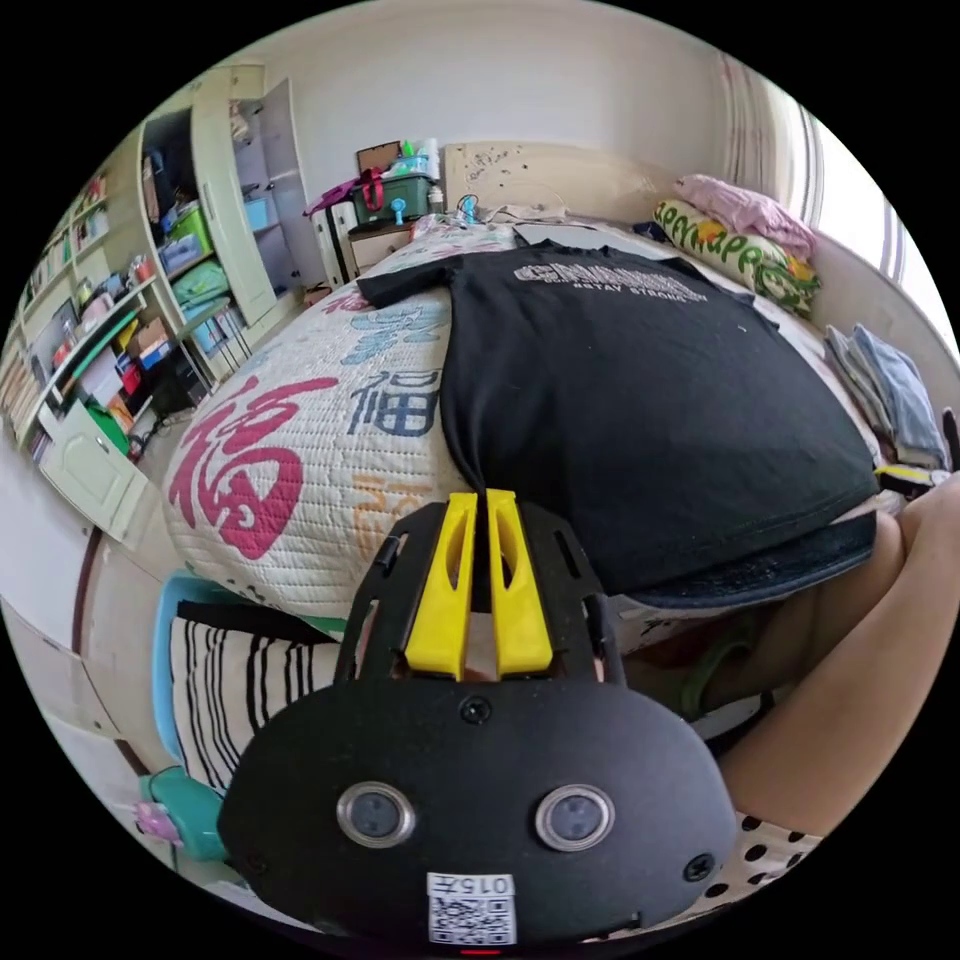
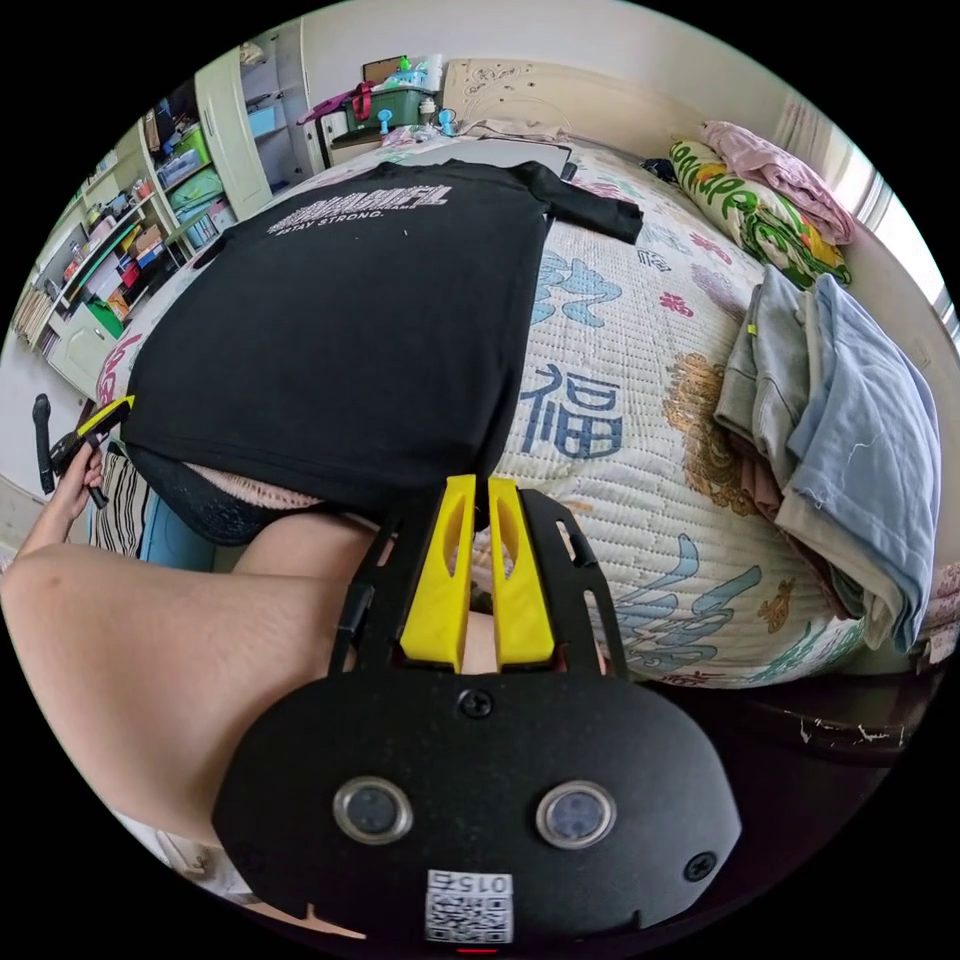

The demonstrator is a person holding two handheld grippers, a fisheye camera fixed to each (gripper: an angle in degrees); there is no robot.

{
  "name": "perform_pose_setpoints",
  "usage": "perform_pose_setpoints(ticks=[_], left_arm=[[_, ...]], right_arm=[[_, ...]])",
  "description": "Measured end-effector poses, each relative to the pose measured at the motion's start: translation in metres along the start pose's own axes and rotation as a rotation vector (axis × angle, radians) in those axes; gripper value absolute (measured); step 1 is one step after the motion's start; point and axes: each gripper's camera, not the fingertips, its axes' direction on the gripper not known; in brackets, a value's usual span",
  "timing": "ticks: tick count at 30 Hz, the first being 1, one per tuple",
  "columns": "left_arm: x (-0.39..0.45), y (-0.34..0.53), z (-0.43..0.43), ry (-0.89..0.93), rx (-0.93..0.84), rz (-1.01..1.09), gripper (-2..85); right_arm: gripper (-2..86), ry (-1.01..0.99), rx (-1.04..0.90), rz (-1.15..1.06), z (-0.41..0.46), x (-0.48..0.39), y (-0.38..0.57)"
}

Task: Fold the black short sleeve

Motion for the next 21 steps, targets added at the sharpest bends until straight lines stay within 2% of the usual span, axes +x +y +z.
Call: perform_pose_setpoints(ticks=[21], left_arm=[[-0.014,0.010,0.061,0.012,-0.045,0.043,0.1]], right_arm=[[3.3,0.010,0.028,0.020,0.022,-0.020,-0.022]])
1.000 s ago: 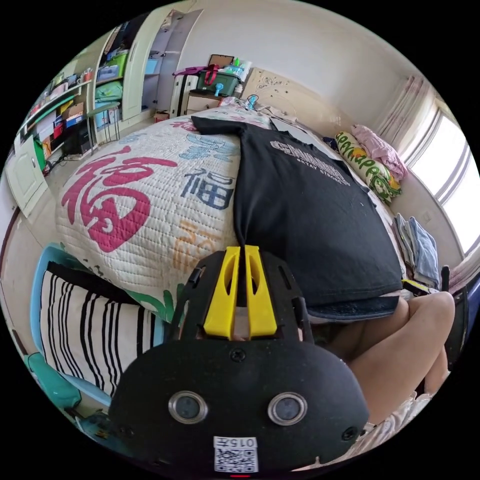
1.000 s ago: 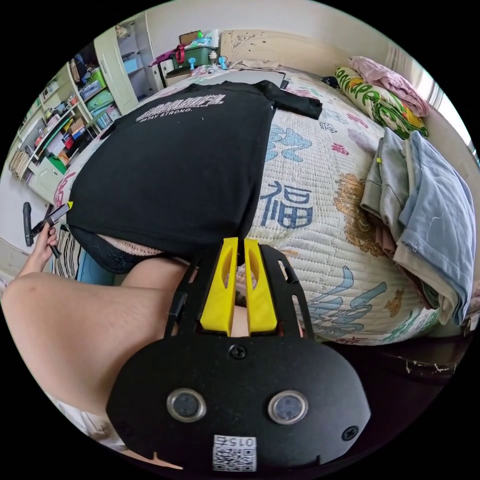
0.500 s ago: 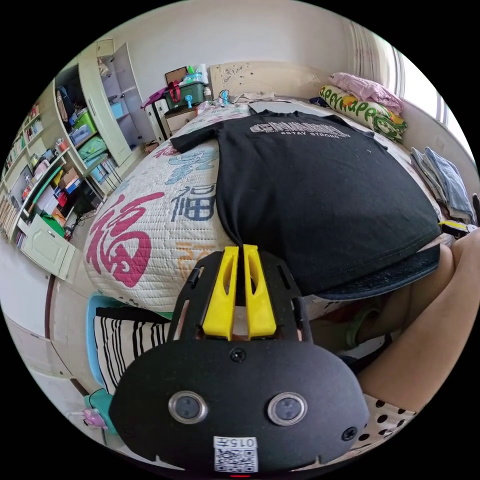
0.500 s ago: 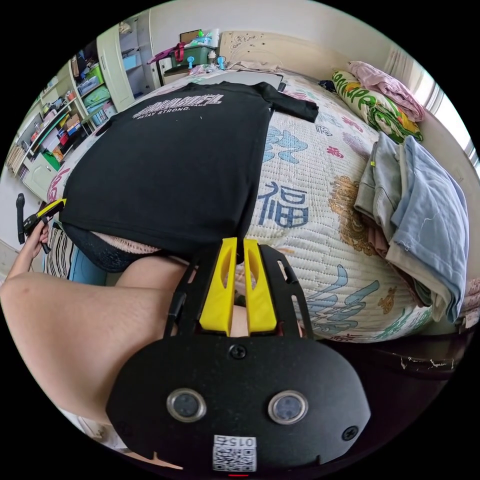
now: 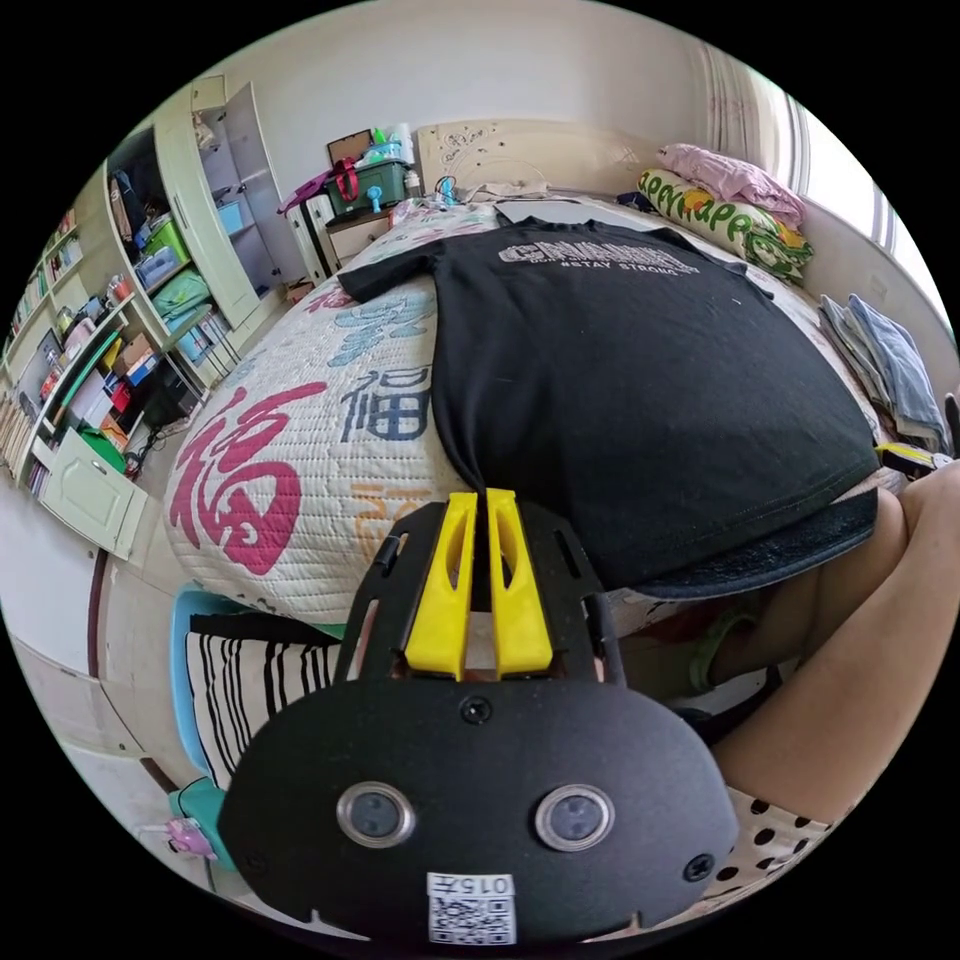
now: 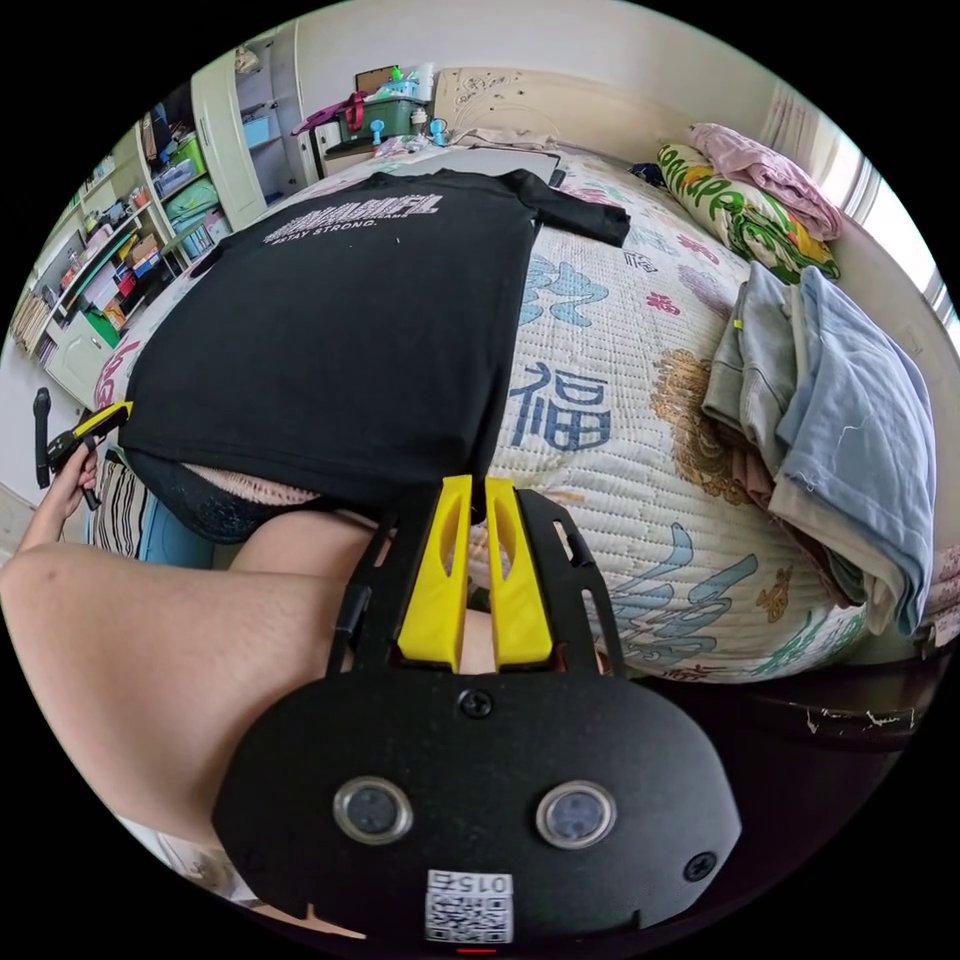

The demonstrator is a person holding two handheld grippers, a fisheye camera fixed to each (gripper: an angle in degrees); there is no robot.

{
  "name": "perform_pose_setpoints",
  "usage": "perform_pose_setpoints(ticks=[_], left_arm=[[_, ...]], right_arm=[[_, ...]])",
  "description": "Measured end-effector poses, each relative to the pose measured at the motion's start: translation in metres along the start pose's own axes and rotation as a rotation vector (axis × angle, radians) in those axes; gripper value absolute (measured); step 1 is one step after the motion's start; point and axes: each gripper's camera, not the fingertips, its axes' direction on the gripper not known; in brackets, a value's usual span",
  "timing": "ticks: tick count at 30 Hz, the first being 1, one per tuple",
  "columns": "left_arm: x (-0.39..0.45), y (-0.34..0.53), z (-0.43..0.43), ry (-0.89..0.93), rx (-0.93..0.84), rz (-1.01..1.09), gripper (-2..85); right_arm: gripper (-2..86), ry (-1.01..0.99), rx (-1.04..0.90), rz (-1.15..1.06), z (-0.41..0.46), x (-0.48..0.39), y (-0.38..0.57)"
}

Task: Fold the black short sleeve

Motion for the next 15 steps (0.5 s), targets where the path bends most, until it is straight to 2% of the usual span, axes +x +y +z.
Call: perform_pose_setpoints(ticks=[15], left_arm=[[-0.007,-0.010,0.018,-0.009,0.006,0.026,0.2]], right_arm=[[2.5,0.006,-0.018,-0.009,0.000,-0.027,-0.058]])
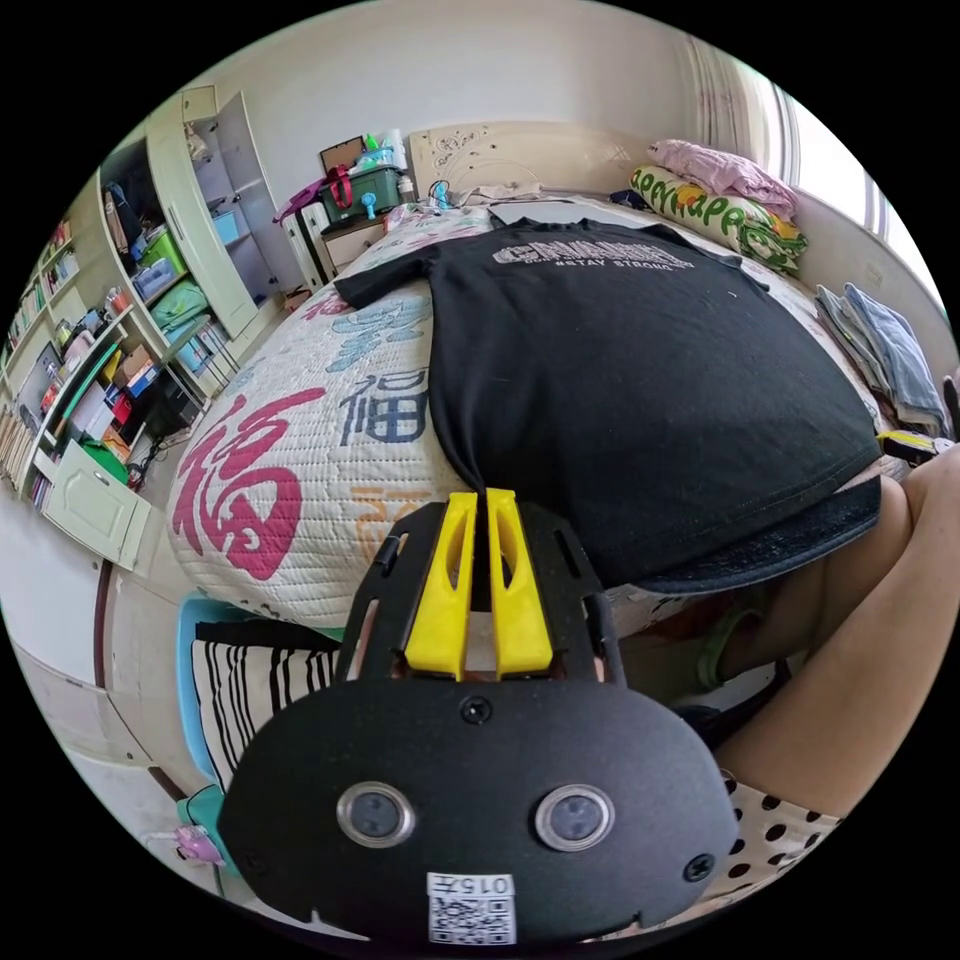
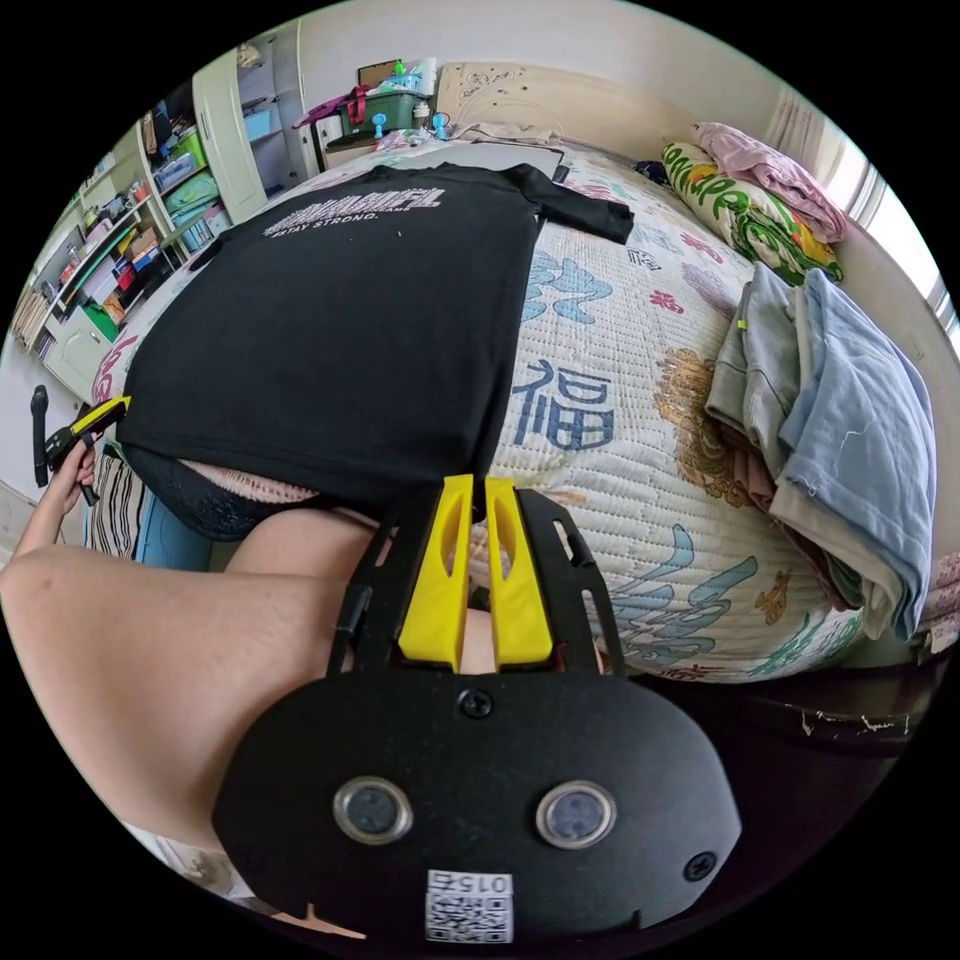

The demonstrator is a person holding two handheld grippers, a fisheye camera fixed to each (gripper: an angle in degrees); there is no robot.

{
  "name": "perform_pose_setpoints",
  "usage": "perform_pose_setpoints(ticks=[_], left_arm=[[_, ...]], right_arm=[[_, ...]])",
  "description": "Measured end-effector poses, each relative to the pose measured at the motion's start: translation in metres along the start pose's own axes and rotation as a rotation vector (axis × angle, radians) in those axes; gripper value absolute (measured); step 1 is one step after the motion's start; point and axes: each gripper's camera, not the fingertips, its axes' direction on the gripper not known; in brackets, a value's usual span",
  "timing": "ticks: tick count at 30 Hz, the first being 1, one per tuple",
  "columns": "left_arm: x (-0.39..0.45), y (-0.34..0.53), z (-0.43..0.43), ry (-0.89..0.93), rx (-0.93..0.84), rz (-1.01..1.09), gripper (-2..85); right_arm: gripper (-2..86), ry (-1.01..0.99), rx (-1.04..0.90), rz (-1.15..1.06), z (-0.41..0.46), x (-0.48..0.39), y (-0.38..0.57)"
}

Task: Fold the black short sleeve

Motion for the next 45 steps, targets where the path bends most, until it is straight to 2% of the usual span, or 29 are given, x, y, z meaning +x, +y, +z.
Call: perform_pose_setpoints(ticks=[7,14,21,28,35,38,41,45], left_arm=[[-0.001,-0.016,0.002,-0.010,-0.034,0.024,0.2],[0.014,-0.051,0.005,-0.091,-0.160,0.175,0.1],[0.000,-0.074,0.001,-0.034,-0.191,0.179,0.1],[-0.028,-0.099,0.001,0.089,-0.229,0.144,0.5],[-0.041,-0.133,0.007,0.154,-0.315,0.161,1.0],[-0.045,-0.140,0.007,0.178,-0.321,0.164,0.9],[-0.039,-0.139,0.001,0.142,-0.290,0.166,0.6],[-0.009,-0.147,-0.003,0.013,-0.312,0.292,0.1]], right_arm=[[0.8,-0.020,-0.111,-0.004,0.005,-0.013,-0.056],[0.5,-0.092,-0.262,0.028,0.013,-0.017,-0.129],[0.5,0.035,-0.360,-0.034,0.022,-0.068,-0.185],[0.5,0.023,-0.388,-0.017,0.029,-0.088,-0.220],[0.4,0.156,-0.448,-0.060,0.044,-0.138,-0.255],[0.4,0.131,-0.445,-0.039,0.046,-0.141,-0.263],[0.4,0.094,-0.432,-0.035,0.044,-0.142,-0.267],[0.4,0.084,-0.396,-0.017,0.041,-0.150,-0.268]])
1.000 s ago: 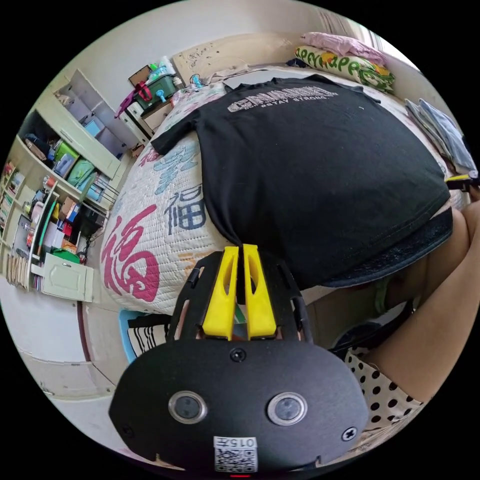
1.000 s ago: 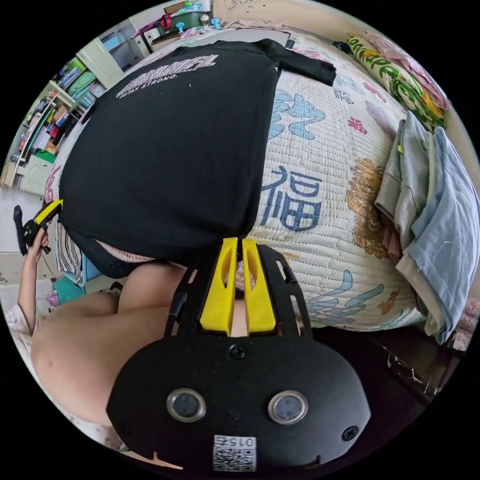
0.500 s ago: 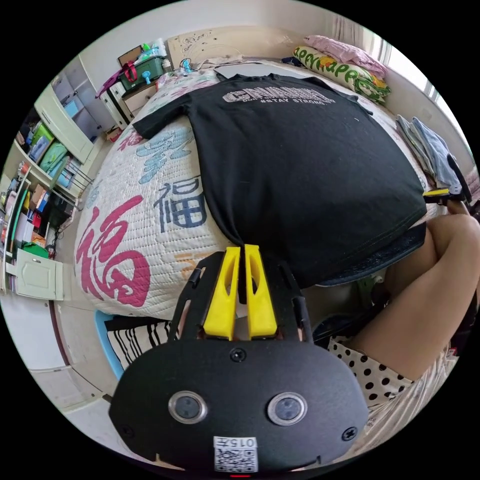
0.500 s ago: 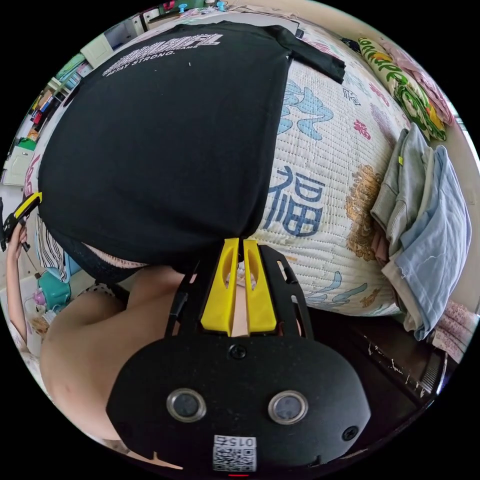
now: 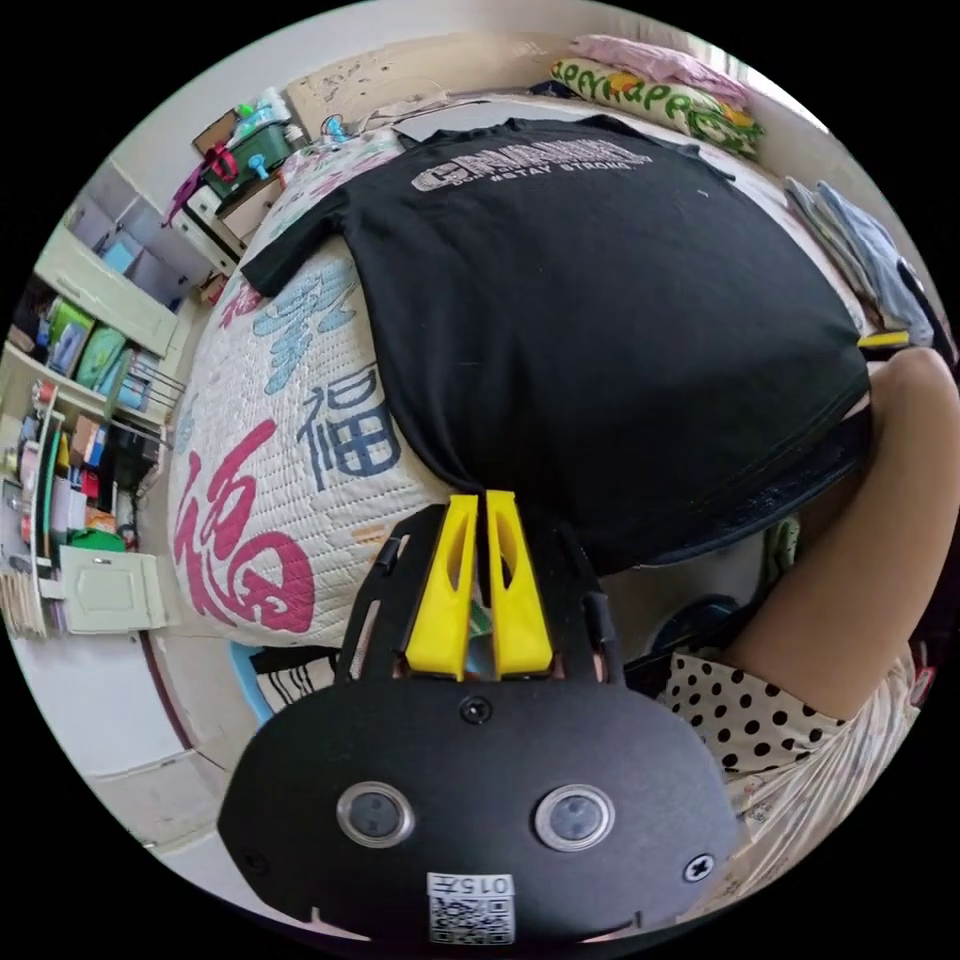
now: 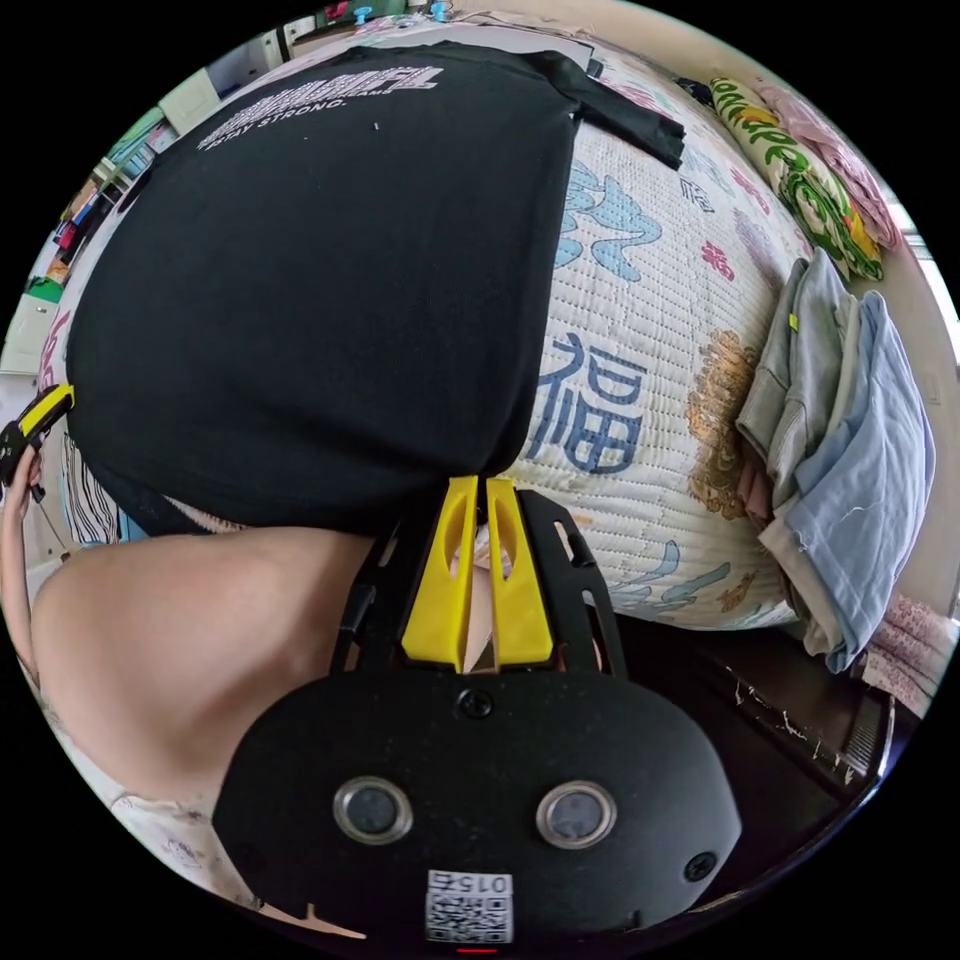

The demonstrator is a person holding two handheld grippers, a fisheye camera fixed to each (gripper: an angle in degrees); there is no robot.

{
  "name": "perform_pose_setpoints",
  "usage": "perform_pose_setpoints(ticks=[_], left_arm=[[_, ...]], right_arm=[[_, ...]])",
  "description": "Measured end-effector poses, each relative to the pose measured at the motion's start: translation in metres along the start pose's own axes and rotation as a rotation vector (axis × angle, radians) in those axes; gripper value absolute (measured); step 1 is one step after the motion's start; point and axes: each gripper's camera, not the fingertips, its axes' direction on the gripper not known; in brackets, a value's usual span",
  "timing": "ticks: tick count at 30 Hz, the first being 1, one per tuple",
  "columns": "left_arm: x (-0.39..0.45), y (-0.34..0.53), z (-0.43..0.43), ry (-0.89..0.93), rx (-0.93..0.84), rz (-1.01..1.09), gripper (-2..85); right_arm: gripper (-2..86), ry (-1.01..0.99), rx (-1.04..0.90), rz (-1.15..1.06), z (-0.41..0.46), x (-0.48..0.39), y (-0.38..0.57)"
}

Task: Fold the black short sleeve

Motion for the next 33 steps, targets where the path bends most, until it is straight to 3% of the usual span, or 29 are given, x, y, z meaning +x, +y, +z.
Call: perform_pose_setpoints(ticks=[7,33], left_arm=[[-0.019,-0.010,-0.002,0.100,-0.017,-0.016,0.1],[-0.002,-0.025,0.007,0.098,0.038,-0.062,-0.1]], right_arm=[[0.4,0.052,0.041,0.013,-0.004,-0.022,0.005],[0.4,-0.079,-0.086,-0.109,-0.033,0.026,0.040]])
